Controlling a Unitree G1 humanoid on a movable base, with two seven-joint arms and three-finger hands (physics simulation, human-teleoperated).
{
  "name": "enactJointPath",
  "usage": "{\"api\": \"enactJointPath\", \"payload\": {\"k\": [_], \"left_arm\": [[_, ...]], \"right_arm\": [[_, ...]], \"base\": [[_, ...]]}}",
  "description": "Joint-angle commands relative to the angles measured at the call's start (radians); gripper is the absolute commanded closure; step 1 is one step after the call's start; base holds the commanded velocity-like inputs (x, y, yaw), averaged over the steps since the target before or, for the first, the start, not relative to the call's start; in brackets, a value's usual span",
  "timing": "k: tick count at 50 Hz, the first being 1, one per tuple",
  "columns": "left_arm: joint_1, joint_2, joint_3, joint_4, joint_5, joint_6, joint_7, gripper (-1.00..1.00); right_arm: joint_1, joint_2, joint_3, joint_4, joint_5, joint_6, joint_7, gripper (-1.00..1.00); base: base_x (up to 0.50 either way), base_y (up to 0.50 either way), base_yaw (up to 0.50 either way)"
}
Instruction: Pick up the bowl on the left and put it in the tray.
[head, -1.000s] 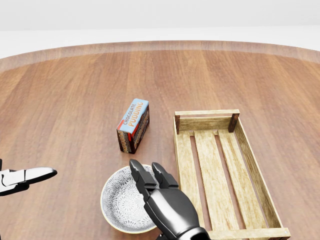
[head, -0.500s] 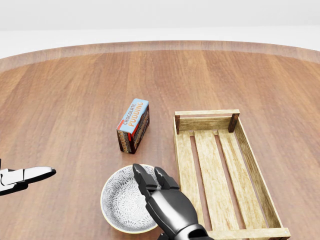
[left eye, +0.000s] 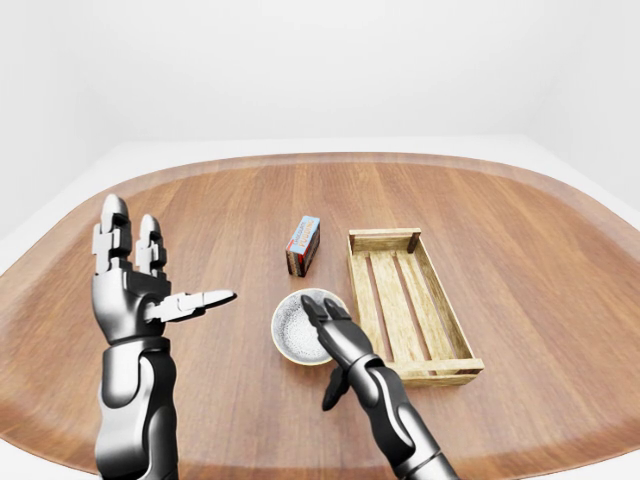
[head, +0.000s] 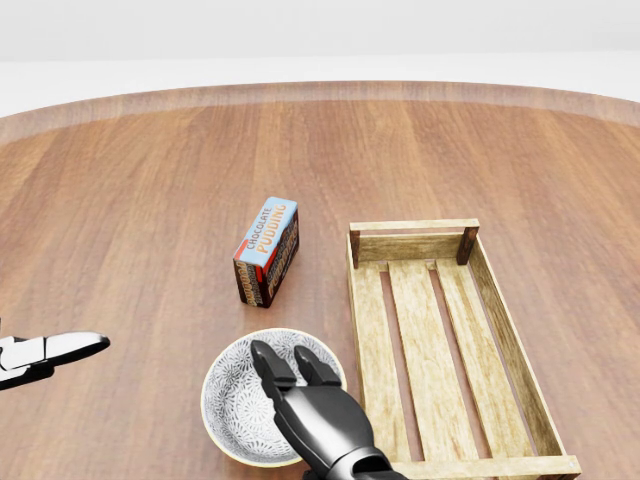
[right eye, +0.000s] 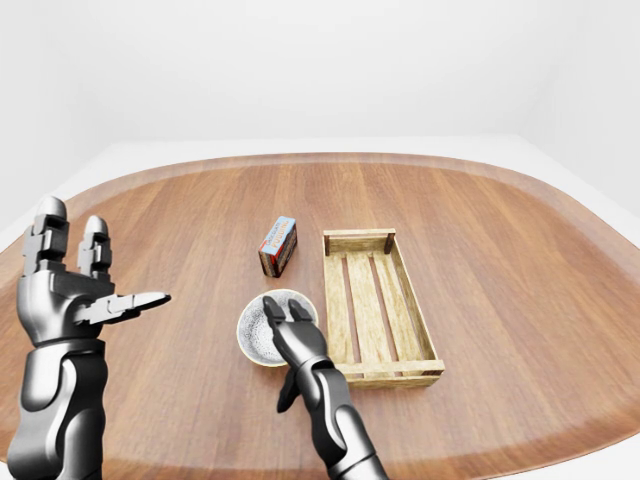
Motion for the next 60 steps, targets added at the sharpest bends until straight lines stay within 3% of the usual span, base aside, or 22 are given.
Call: {"api": "enactJointPath", "payload": {"k": [1, 60], "left_arm": [[0.001, 0.001, 0.002, -0.006, -0.004, 0.0, 0.001, -1.0], [-0.005, 0.006, 0.01, 0.005, -0.01, 0.0, 0.004, -1.0]], "right_arm": [[-0.015, 0.011, -0.003, 0.045, 0.0, 0.0, -0.013, -1.0], [-0.127, 0.047, -0.055, 0.323, 0.009, 0.0, -0.072, -1.0]], "base": [[0.0, 0.0, 0.0], [0.0, 0.0, 0.0]]}}
